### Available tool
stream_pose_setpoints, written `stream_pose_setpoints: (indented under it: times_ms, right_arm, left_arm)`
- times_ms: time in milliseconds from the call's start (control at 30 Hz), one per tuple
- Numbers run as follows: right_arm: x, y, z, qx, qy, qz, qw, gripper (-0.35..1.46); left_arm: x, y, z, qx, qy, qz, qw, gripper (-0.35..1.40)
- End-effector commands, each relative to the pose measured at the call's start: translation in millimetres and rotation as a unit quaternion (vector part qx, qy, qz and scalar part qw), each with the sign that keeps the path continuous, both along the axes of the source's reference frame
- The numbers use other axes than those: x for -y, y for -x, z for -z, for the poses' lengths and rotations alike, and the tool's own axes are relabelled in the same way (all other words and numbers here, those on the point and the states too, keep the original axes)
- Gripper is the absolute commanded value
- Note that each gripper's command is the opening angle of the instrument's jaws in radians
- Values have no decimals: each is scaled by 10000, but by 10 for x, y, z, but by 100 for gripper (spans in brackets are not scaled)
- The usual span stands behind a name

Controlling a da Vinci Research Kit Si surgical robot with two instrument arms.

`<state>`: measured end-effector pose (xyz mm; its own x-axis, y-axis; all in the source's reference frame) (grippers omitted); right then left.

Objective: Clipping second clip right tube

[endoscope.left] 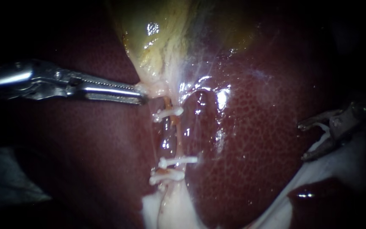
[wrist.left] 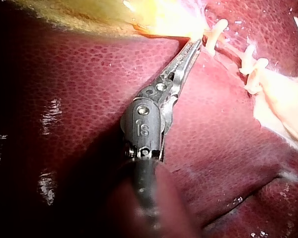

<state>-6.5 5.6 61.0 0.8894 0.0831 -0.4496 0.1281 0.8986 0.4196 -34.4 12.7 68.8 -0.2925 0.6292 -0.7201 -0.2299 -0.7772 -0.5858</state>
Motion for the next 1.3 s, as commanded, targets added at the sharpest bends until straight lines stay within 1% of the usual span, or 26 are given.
stream_pose_setpoints:
  times_ms: [33, 100, 200, 333, 433, 533, 667, 767, 900, 1000, 1033, 1067, 1133, 1167, 1200, 1300]
  right_arm:
    - [0, 0, 1, -4, 13, 3, 10000, 45]
    - [0, 1, 1, -4, 13, 4, 10000, 45]
    - [0, 1, 1, -4, 13, 4, 10000, 45]
    - [0, 1, 1, -5, 13, 6, 10000, 45]
    - [1, 1, 2, -6, 13, 7, 10000, 45]
    - [2, 0, 4, -6, 11, 6, 10000, 47]
    - [2, -3, 9, 7, 4, 10, 10000, 48]
    - [0, -7, 19, -76, -40, -56, 9999, 49]
    - [-5, -18, 40, -461, -311, -261, 9981, 49]
    - [-8, -31, 57, -860, -560, -471, 9936, 49]
    - [-9, -36, 61, -962, -639, -514, 9920, 49]
    - [-10, -43, 67, -1108, -761, -559, 9893, 49]
    - [-10, -55, 73, -1355, -1014, -567, 9839, 49]
    - [-9, -64, 76, -1515, -1101, -621, 9803, 49]
    - [-9, -70, 77, -1627, -1164, -646, 9777, 49]
    - [-7, -92, 80, -1843, -1463, -914, 9676, 49]
  left_arm:
    - [-1, -3, 2, 11, -10, -14, 10000, -35]
    - [-4, -12, 9, 33, -32, -38, 10000, -35]
    - [-13, -31, 29, 74, -91, -75, 9999, -35]
    - [-29, -58, 61, 32, -140, 6, 9999, -35]
    - [-36, -74, 79, -5, -163, 64, 9998, -35]
    - [-38, -81, 85, -21, -170, 88, 9998, -35]
    - [-35, -80, 85, -29, -163, 96, 9998, -35]
    - [-34, -78, 85, -34, -160, 102, 9998, -35]
    - [-31, -78, 87, -40, -158, 110, 9998, -35]
    - [-30, -76, 88, -55, -150, 128, 9998, -35]
    - [-29, -76, 88, -56, -149, 130, 9998, -35]
    - [-29, -75, 88, -49, -152, 120, 9998, -35]
    - [-28, -75, 88, -50, -150, 122, 9998, -35]
    - [-28, -75, 88, -51, -150, 122, 9998, -35]
    - [-28, -75, 88, -51, -150, 123, 9998, -35]
    - [-29, -74, 88, -44, -155, 115, 9998, -35]
